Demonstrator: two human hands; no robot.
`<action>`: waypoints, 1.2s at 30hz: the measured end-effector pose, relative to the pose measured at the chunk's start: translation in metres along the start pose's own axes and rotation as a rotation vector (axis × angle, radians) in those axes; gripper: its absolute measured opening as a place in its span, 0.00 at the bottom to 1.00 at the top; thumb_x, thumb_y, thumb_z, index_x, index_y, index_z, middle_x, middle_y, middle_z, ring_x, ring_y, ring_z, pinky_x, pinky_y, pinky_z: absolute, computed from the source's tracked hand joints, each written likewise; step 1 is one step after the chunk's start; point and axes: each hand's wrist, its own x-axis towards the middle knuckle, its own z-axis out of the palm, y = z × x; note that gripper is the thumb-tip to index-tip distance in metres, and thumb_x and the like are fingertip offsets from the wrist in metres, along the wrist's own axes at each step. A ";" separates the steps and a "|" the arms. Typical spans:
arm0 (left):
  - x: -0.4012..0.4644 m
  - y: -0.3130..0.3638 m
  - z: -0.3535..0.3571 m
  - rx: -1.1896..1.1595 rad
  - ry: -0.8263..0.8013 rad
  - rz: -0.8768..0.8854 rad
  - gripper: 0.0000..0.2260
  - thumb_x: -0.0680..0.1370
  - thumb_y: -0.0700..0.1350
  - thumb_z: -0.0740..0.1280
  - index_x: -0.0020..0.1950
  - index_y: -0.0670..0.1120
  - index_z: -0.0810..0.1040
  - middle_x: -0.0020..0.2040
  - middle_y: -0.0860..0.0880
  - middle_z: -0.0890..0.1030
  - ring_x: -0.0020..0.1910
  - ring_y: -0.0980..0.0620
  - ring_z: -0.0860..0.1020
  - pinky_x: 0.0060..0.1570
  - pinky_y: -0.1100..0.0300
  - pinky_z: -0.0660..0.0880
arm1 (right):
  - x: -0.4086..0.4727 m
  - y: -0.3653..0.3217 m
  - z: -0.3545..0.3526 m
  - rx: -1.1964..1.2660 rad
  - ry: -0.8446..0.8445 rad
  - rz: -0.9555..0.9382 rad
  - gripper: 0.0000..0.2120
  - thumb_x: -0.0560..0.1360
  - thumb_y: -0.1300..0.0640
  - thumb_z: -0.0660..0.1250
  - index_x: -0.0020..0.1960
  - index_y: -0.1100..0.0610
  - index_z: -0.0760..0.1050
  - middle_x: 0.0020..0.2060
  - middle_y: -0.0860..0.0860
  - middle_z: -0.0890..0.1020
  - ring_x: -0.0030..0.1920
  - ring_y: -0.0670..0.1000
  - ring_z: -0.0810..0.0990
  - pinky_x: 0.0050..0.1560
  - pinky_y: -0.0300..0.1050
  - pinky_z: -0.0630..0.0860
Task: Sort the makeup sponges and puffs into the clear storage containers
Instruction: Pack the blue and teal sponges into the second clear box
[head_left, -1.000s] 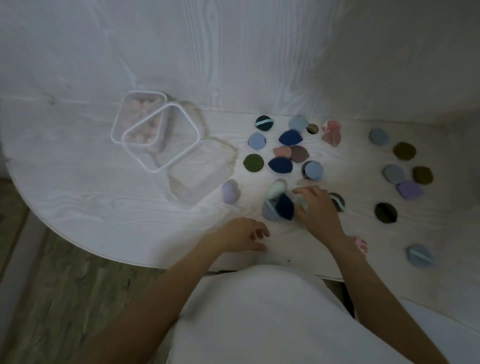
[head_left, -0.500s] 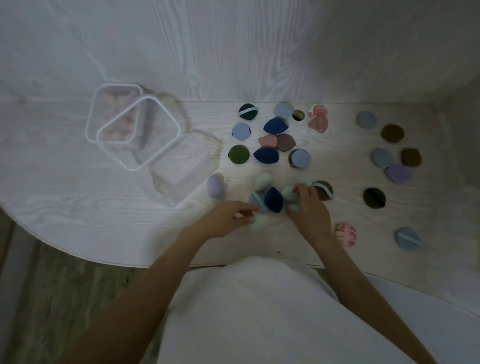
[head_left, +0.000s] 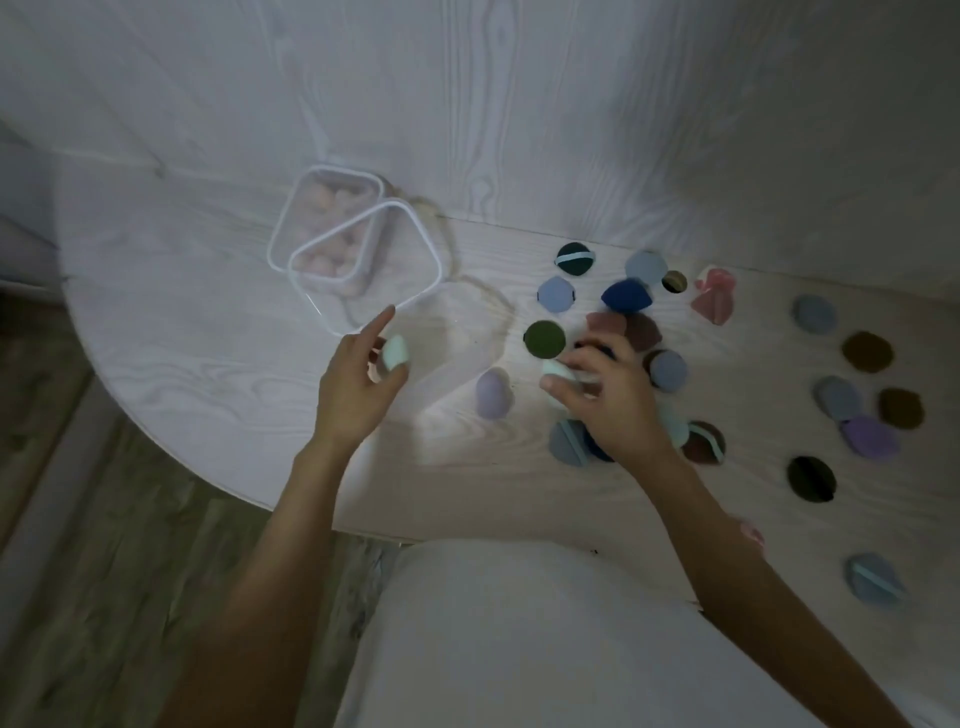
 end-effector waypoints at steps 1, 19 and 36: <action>0.001 -0.005 -0.002 0.063 -0.008 0.018 0.24 0.73 0.42 0.69 0.66 0.58 0.71 0.53 0.52 0.74 0.47 0.56 0.74 0.48 0.61 0.72 | 0.010 -0.012 0.009 0.042 -0.019 -0.032 0.12 0.71 0.55 0.72 0.52 0.60 0.79 0.55 0.52 0.71 0.51 0.48 0.75 0.50 0.28 0.71; -0.004 -0.057 -0.003 0.278 0.073 0.214 0.16 0.74 0.39 0.69 0.61 0.49 0.78 0.56 0.47 0.76 0.49 0.49 0.77 0.43 0.63 0.71 | 0.039 -0.014 0.110 -0.181 -0.036 -0.397 0.11 0.75 0.57 0.64 0.54 0.61 0.76 0.51 0.57 0.80 0.51 0.54 0.75 0.53 0.42 0.69; 0.002 -0.045 0.000 0.738 -0.121 0.317 0.21 0.67 0.48 0.76 0.57 0.44 0.80 0.52 0.44 0.80 0.50 0.43 0.79 0.64 0.31 0.56 | 0.065 -0.014 0.120 -0.166 0.005 -0.271 0.10 0.75 0.59 0.67 0.54 0.61 0.75 0.49 0.56 0.79 0.49 0.55 0.76 0.47 0.46 0.74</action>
